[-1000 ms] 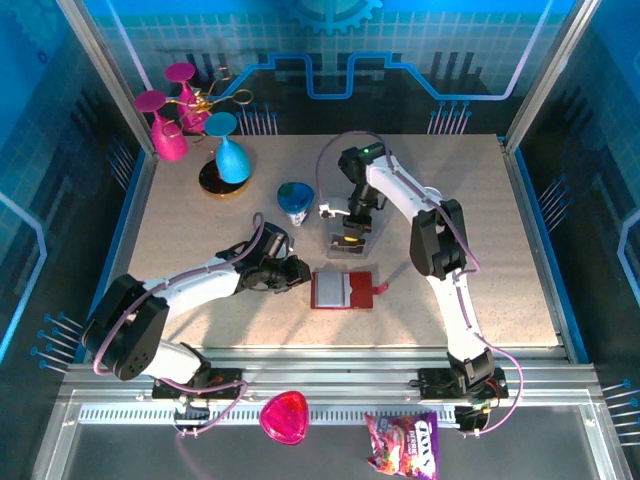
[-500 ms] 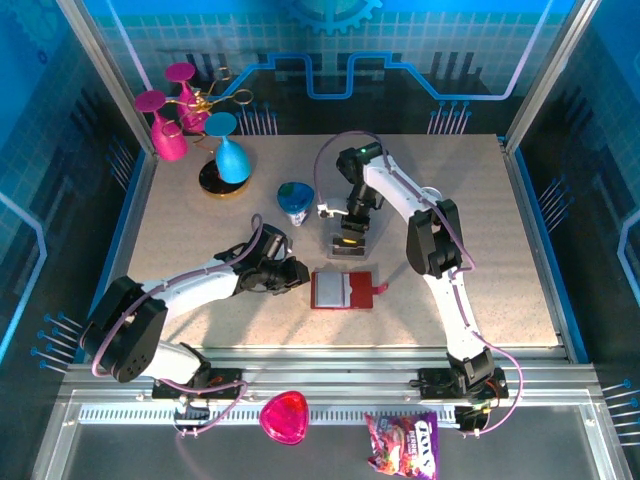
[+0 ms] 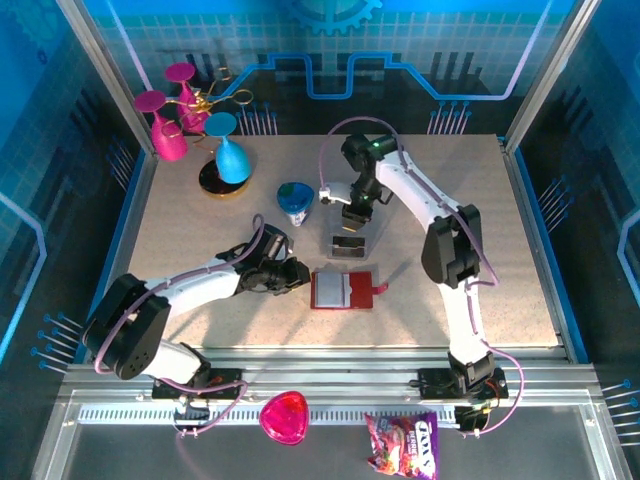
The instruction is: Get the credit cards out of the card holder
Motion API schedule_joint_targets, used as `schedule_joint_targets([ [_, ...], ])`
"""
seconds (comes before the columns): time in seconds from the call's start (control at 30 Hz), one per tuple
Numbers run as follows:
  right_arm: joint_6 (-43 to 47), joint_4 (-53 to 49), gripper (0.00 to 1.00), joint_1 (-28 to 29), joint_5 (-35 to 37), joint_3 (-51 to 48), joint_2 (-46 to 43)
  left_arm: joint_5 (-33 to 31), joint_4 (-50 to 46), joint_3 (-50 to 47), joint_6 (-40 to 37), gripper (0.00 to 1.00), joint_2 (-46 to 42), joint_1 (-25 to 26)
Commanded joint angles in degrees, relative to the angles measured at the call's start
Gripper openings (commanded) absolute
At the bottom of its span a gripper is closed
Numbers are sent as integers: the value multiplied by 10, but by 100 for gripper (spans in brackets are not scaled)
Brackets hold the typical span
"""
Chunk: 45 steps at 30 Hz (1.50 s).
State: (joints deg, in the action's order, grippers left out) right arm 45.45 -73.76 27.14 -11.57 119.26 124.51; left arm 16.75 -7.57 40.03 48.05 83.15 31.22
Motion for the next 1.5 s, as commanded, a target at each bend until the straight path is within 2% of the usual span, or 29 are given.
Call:
schedule_joint_targets([
  [0.0, -94, 82, 24, 14, -20, -69, -53, 28, 18, 16, 1, 21, 23, -5],
  [0.17, -230, 192, 24, 22, -40, -197, -132, 45, 37, 22, 4, 20, 52, -5],
  [0.3, -382, 286, 24, 30, -30, -301, -188, 54, 47, 23, 5, 18, 68, -3],
  [0.43, -533, 309, 22, 36, -51, -359, -207, 58, 51, 20, 7, 16, 80, -2],
  [0.63, -649, 348, 11, 64, -40, -446, -245, 63, 50, 21, 9, 13, 97, 0],
  [0.73, -706, 366, 10, 67, -64, -477, -259, 59, 50, 16, 12, 12, 100, 0],
  [0.87, -765, 425, 10, 75, -98, -533, -283, 57, 54, 9, 17, 10, 103, 0],
  [1.03, -816, 466, 17, 92, -108, -574, -285, 52, 55, 3, 19, 9, 103, -1],
  [1.23, -842, 486, 20, 114, -116, -582, -254, 51, 58, -6, 21, 9, 102, 0],
  [1.47, -853, 484, 30, 125, -105, -578, -226, 51, 62, -16, 23, 8, 99, 0],
])
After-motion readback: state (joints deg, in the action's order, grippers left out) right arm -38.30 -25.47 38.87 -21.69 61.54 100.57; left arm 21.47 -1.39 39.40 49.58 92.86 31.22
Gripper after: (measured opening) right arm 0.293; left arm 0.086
